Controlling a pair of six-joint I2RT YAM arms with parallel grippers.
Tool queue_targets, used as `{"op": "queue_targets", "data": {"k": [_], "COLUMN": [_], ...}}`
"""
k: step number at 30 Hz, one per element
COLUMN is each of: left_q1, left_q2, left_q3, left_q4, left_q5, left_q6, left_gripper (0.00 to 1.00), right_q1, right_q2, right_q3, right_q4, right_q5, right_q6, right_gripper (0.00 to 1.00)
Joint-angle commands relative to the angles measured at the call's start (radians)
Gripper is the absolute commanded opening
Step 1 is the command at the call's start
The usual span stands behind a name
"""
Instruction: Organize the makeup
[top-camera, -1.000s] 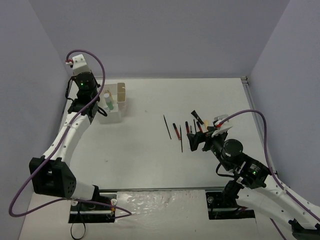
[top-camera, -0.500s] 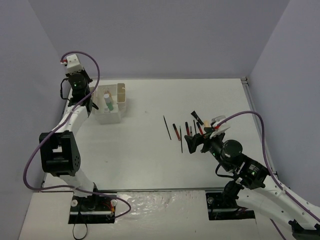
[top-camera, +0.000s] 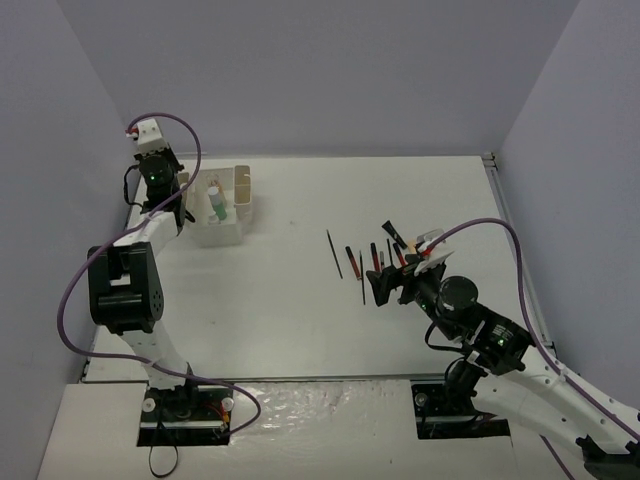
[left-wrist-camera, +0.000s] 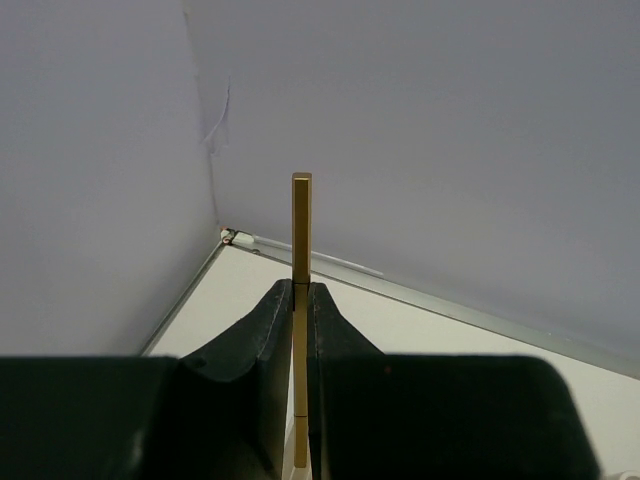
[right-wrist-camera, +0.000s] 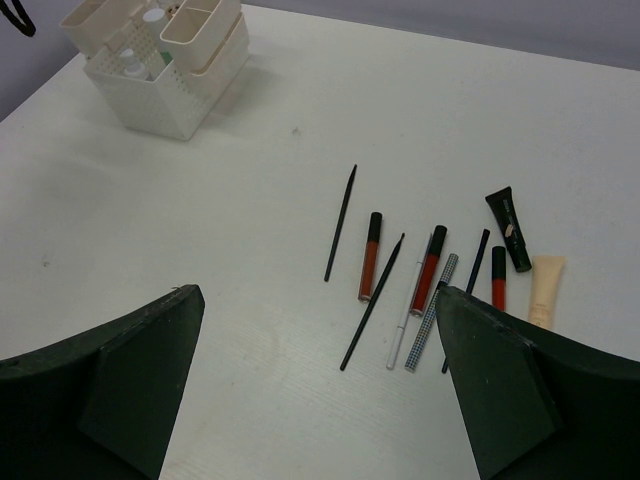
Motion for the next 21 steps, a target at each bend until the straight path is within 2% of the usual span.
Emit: {"op": "queue_targets", "data": {"k": [1,17,19,21], "left_q1": [0.016,0.019,0.019,0.019], "left_q2": [-0.031,0.038,0.034,0.026], "left_q3": [0.005,-0.06,-0.07,-0.077], "left_q4": [0.173,0.292,0.291,0.29], "left_q5": [0.042,0.099,0.099,0.101], "left_q6": [-0.028,-0.047,-0.046,-0.046], "left_gripper": [0.0,0.01,0.02,0.1], "right_q1": [-0.001,-0.001,-0.001,-0.001], "right_q2": [0.021,0.038,0.045,0.049], "right_q3": [0.012,0.006,0.006,0.007], "right_q4": [0.08,0.084,0.086,0.086], "right_q5": [-0.001,-0.001,0.0,0.0], "right_q6": [-0.013,-0.015,-0.015,-0.018], "right_gripper": [0.98,0.98,0.98,0.98]}}
